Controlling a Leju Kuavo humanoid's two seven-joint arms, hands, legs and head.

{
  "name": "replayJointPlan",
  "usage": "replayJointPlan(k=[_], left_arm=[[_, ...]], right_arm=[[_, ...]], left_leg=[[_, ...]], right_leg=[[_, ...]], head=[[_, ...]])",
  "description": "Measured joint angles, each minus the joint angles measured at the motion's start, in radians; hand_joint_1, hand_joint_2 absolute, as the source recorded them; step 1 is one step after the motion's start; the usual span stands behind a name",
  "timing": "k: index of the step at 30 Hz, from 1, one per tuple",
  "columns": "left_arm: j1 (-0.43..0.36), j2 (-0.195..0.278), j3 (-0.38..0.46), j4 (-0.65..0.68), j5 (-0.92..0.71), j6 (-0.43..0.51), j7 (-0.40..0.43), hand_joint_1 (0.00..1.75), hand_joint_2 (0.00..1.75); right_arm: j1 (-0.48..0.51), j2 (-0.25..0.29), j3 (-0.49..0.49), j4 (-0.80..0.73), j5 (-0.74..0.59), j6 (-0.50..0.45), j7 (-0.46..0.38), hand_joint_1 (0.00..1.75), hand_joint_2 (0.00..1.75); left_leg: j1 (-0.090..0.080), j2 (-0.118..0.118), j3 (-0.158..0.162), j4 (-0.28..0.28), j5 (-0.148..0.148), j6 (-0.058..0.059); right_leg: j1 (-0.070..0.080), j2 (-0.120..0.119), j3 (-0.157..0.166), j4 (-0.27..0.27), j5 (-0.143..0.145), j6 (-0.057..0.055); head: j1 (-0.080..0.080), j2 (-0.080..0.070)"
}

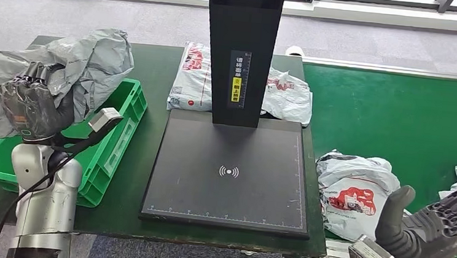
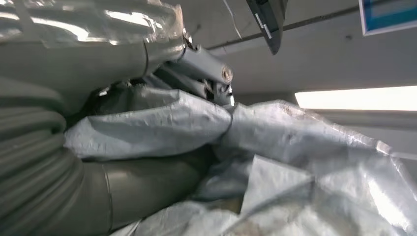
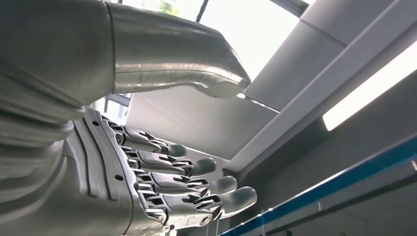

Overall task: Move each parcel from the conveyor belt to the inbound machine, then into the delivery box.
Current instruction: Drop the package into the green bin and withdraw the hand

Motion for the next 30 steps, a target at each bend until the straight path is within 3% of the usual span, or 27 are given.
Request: replayJointPlan(k=[2, 4, 9, 15, 20, 24, 30], left_arm=[[-0.005, 0.026, 0.016, 0.049, -0.077, -0.001, 0.124, 1.75, 1.75], [-0.014, 0.06, 0.023, 0.109, -0.101, -0.002, 0.193, 1.75, 1.75], [-0.04, 0.125, 0.032, 0.231, -0.116, -0.01, 0.262, 1.75, 1.75], [-0.097, 0.227, 0.04, 0.515, -0.105, -0.01, 0.315, 1.75, 1.75], [-0.143, 0.262, 0.043, 0.715, -0.111, -0.019, 0.339, 1.75, 1.75], [-0.194, 0.272, 0.046, 0.83, -0.122, -0.045, 0.374, 0.0, 1.75], [-0.226, 0.279, 0.057, 0.917, -0.109, -0.026, 0.376, 0.0, 1.75]], right_arm=[[0.003, 0.0, 0.0, 0.004, 0.01, 0.0, 0.018, 0.0, 1.75], [0.006, -0.001, 0.0, 0.008, 0.013, 0.0, 0.026, 0.0, 1.75], [0.01, -0.003, 0.0, 0.018, 0.008, 0.0, 0.037, 0.0, 1.75], [0.008, -0.034, 0.0, 0.03, -0.027, 0.0, 0.058, 0.0, 1.75], [0.002, -0.058, 0.0, 0.036, -0.036, 0.0, 0.074, 0.0, 1.75], [0.002, -0.072, 0.001, 0.037, -0.039, 0.0, 0.083, 0.0, 1.75], [0.012, -0.086, 0.001, 0.037, -0.048, 0.0, 0.086, 0.0, 1.75]], left_leg=[[0.0, 0.001, 0.0, 0.0, 0.0, 0.0], [0.0, 0.002, 0.0, 0.0, 0.001, -0.001], [0.0, 0.0, 0.0, 0.0, 0.001, -0.001], [0.0, 0.003, 0.001, 0.0, 0.001, -0.002], [-0.001, -0.001, 0.002, -0.001, 0.001, -0.001], [-0.002, -0.004, 0.009, -0.002, -0.001, -0.001], [-0.002, -0.003, 0.018, -0.004, -0.003, -0.002]], right_leg=[[0.0, 0.001, -0.001, 0.0, 0.0, 0.0], [0.0, 0.002, -0.001, 0.0, 0.001, -0.001], [0.0, 0.001, -0.001, 0.0, 0.0, -0.001], [0.0, 0.004, -0.002, 0.0, 0.001, -0.001], [-0.001, -0.001, 0.002, 0.0, 0.0, -0.001], [-0.001, -0.004, 0.01, 0.0, -0.004, -0.001], [-0.001, -0.004, 0.017, 0.001, -0.006, -0.003]], head=[[0.0, 0.0], [0.0, 0.0], [0.0, 0.0], [0.0, 0.0], [0.0, 0.0], [0.0, 0.0], [0.0, 0.0]])
